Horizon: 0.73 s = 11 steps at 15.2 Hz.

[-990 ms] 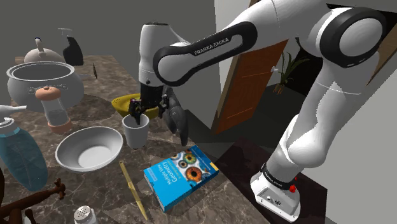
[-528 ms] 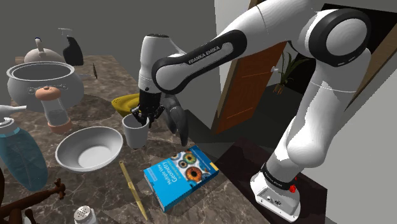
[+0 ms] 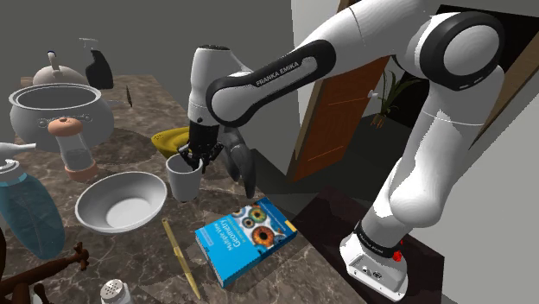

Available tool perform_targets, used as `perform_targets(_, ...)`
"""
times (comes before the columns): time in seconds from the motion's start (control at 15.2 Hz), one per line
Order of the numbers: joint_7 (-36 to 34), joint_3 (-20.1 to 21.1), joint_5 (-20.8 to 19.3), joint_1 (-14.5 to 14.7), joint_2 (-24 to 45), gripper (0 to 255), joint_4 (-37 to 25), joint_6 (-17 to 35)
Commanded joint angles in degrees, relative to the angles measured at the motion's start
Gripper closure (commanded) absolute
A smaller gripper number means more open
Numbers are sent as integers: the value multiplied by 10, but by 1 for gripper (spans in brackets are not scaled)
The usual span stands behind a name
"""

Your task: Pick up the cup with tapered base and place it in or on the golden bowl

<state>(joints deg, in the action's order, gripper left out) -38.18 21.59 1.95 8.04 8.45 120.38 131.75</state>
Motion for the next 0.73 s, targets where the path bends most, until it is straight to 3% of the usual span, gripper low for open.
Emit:
perform_targets(0.0, 2, 1, 3, -1, -7, 255, -5, -11)
perform_targets(0.66, 7, 2, 17, -4, -43, 255, -43, -84)
